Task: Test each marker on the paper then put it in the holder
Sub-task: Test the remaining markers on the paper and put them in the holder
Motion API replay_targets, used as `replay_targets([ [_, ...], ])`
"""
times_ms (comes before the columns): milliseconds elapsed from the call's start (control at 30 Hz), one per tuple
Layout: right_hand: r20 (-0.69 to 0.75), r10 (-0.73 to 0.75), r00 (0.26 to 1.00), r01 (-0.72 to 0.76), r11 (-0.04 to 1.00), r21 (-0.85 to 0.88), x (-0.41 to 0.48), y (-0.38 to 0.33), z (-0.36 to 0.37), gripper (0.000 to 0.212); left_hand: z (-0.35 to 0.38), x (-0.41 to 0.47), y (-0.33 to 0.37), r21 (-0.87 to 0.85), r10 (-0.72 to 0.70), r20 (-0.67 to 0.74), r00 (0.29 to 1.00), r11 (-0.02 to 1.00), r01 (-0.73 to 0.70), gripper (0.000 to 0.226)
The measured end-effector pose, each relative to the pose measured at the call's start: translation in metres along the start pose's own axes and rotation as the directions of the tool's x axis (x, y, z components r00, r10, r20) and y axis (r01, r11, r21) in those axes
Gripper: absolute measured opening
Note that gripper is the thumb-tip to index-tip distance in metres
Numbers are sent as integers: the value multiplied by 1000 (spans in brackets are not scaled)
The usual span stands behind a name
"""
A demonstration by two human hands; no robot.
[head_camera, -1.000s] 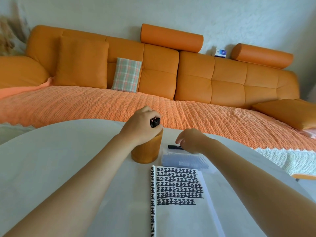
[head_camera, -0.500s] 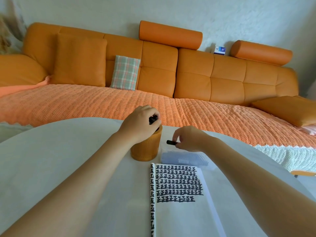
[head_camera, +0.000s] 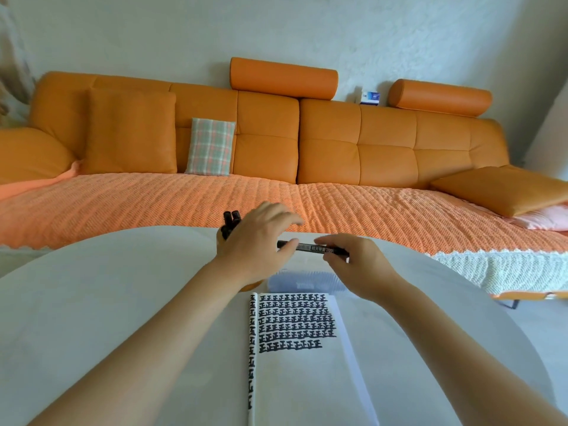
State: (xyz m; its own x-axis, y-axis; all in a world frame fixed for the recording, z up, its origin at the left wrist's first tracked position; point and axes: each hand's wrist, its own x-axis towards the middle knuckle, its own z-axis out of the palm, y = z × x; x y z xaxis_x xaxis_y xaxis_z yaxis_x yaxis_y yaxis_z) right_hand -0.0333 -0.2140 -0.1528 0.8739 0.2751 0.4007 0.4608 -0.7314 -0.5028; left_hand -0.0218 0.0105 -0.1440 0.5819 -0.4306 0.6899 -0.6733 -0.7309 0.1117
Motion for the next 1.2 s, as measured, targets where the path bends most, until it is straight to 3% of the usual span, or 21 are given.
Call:
replay_targets([
  [200, 21, 79, 997, -81, 984, 161, -35, 14, -1, 26, 18, -22, 18, 8, 42, 160, 986, 999, -44, 30],
  [300, 46, 83, 995, -88, 988, 123, -40, 17, -1, 26, 21, -32, 23, 18, 43, 170, 984, 999, -47, 17],
  [433, 60, -93, 994, 101, 984, -146, -44, 15, 5, 26, 19, -37, 31, 11, 84, 184, 979, 996, -88, 9],
  [533, 158, -132, 979, 147, 985, -85, -46, 7, 13, 26, 18, -39, 35, -16, 95, 202, 975, 995, -94, 10],
  [767, 218, -255, 942, 298, 935, -192, -49, 2, 25, 29, 16, -65, 39, -49, -30, 272, 962, 998, 45, 11],
  [867, 178, -343, 922, 372, 912, -174, -52, -1, 34, 23, 12, -77, 39, -69, -108, 299, 948, 989, 134, 15],
  [1033, 97, -469, 878, 474, 826, -305, -49, -4, 40, 15, 3, -81, 39, -178, -242, 368, 898, 929, 324, 20],
  [1133, 94, -438, 894, 443, 835, -326, -52, -10, 40, 22, 0, -82, 33, -169, -195, 326, 925, 951, 260, 20],
  [1200, 152, -312, 938, 342, 906, -250, -54, -15, 41, 27, 0, -84, 29, -111, -127, 295, 947, 980, 166, 19],
])
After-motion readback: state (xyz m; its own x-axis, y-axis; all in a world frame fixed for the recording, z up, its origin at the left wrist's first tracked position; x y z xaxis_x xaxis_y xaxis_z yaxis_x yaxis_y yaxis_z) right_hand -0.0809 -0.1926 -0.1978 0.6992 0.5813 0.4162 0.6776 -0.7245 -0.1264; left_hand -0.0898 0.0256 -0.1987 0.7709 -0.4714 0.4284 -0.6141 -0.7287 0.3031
